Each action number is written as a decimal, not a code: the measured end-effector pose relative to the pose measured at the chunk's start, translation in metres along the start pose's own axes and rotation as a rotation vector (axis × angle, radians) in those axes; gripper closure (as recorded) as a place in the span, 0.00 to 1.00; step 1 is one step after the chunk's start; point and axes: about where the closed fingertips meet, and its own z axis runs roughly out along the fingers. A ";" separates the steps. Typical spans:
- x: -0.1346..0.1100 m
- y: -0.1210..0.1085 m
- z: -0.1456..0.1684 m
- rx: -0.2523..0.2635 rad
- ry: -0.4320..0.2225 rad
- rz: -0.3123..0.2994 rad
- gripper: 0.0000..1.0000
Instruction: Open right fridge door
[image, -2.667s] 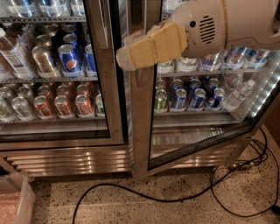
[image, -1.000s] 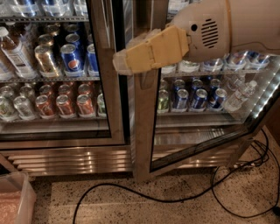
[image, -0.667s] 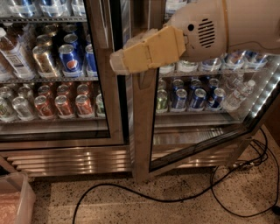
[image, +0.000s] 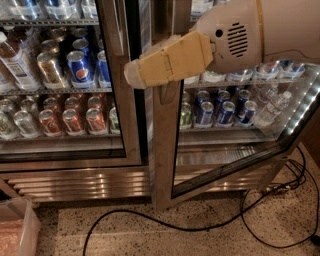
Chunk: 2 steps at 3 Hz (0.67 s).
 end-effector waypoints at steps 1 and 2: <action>0.000 0.000 0.000 0.000 0.000 0.000 0.00; -0.001 -0.003 -0.003 0.025 -0.019 -0.008 0.00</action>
Offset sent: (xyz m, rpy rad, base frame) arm 0.0276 -0.0421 0.0302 0.0601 -0.1242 -0.1721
